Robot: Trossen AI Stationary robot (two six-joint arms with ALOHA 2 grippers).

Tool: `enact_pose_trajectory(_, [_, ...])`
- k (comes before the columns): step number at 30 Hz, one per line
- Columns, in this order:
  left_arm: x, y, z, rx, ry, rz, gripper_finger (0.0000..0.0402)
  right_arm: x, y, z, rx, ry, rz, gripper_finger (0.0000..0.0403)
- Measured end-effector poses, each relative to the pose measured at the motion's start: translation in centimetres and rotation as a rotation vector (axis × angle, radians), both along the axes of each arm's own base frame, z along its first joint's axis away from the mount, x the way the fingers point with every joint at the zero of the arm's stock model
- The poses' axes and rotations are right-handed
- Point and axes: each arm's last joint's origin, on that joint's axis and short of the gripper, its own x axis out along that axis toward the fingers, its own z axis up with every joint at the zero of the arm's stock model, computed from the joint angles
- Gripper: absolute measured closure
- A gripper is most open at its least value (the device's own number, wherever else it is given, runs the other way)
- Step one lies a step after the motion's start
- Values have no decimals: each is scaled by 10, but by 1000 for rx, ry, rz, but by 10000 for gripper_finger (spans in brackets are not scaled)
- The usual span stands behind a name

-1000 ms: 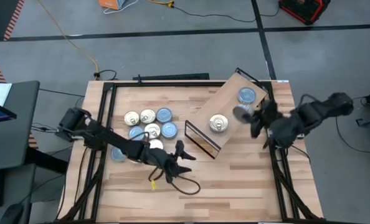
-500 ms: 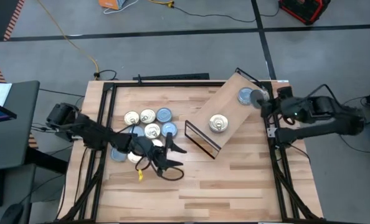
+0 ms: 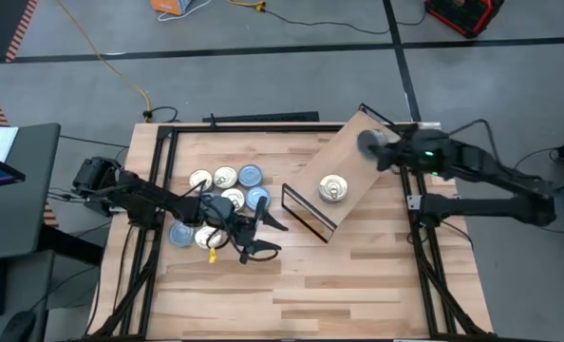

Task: Stack canned seafood by type on shelf
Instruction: Stack the green tuna can on the shelf

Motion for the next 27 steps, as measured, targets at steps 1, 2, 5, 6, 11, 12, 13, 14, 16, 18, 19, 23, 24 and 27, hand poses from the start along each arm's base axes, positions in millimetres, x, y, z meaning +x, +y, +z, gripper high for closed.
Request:
enact_pose_trajectory(1, [0,0,1,-1,-13,-6,160,2,-5,-3,6,26,-20,239])
enact_pose_trajectory(2, [0,0,2,-5,-18,-10,160,0,-9,-5,14,42,-33,239])
enact_pose_trajectory(5, [0,-1,1,-10,-10,-25,160,-9,-15,0,22,-2,-52,238])
enact_pose_trajectory(6, [0,-1,1,-10,-9,-28,160,-14,-16,1,29,-6,-63,238])
enact_pose_trajectory(11, [0,-1,1,-10,-13,-55,160,-26,-19,-2,115,-20,-73,237])
enact_pose_trajectory(12, [0,-1,2,-10,-15,-57,160,-28,-20,-5,133,-9,-77,237])
enact_pose_trajectory(13, [0,-1,2,-10,-17,-60,160,-28,-22,-7,144,-3,-81,237])
enact_pose_trajectory(14, [0,-1,2,-10,-17,-61,160,-28,-24,-9,151,-1,-89,237])
enact_pose_trajectory(16, [0,-1,1,-10,-11,-61,160,-28,-29,-17,160,8,-92,237])
enact_pose_trajectory(18, [0,-1,0,-15,-2,-60,160,-30,-33,-22,149,-4,-87,237])
enact_pose_trajectory(19, [0,-1,0,-15,1,-60,160,-31,-36,-22,138,-28,-82,237])
enact_pose_trajectory(23, [0,-1,0,-16,4,-59,160,-37,-43,-32,169,-62,-62,237])
enact_pose_trajectory(24, [0,-1,0,-15,6,-58,160,-38,-45,-37,185,-57,-63,237])
enact_pose_trajectory(27, [0,-1,-1,-15,14,-54,160,-42,-51,-45,196,-78,-62,237])
